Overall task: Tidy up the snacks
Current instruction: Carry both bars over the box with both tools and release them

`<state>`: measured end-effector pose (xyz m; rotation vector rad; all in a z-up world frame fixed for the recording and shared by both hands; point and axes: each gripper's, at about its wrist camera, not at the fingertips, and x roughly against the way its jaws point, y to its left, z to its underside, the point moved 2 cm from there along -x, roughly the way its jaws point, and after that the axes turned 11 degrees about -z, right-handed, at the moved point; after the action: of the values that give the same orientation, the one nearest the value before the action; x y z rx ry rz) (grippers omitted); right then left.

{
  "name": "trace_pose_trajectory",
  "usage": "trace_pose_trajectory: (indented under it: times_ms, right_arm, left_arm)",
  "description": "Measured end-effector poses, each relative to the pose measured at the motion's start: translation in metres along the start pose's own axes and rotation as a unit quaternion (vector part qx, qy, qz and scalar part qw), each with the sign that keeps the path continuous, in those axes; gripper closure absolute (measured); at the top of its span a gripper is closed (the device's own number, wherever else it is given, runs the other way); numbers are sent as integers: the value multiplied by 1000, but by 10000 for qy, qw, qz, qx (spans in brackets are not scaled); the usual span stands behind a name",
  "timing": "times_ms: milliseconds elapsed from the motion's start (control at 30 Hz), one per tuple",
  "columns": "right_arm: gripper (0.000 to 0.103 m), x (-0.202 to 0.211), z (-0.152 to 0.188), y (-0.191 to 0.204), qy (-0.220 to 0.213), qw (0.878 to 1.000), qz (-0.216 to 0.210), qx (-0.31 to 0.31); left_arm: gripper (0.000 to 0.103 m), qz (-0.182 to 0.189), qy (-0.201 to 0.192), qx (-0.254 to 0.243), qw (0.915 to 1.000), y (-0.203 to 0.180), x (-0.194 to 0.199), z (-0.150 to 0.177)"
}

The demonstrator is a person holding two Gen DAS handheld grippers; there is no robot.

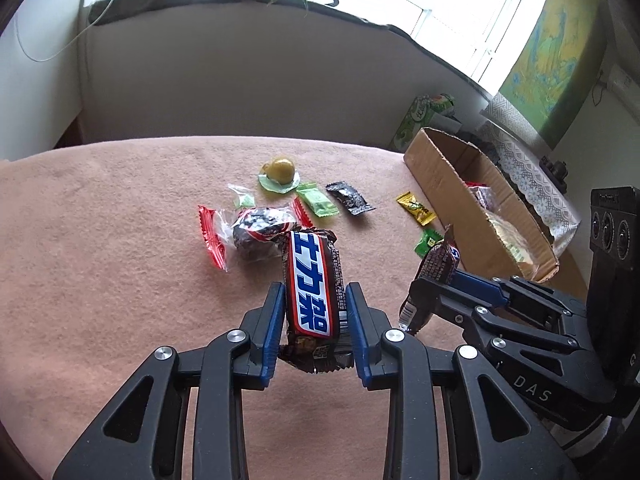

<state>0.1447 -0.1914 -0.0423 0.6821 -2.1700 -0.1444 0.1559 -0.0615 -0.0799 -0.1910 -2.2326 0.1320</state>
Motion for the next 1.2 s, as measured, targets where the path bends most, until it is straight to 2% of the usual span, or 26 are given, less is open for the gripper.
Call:
trace_pose_trajectory:
  times_ms: [267,667,933,1200]
  right_arm:
    - [73,58,-13,-8,-553,9984,85,-1]
    - [73,108,-42,-75,-1044,9923,609,-287]
    - [73,117,-58,-125,-1095,9893,817,-509]
    - [73,117,-65,-172,-981,9872,1032,-712]
  left_arm:
    - [74,306,-195,-65,9993,-27,13,-26]
    - [74,664,-467,-565,9951,-110,4,-76]
    - [74,833,-292,-781,9930,-154,-20,-92]
    - [74,798,-132,-1036,9913,-188,-47,-104]
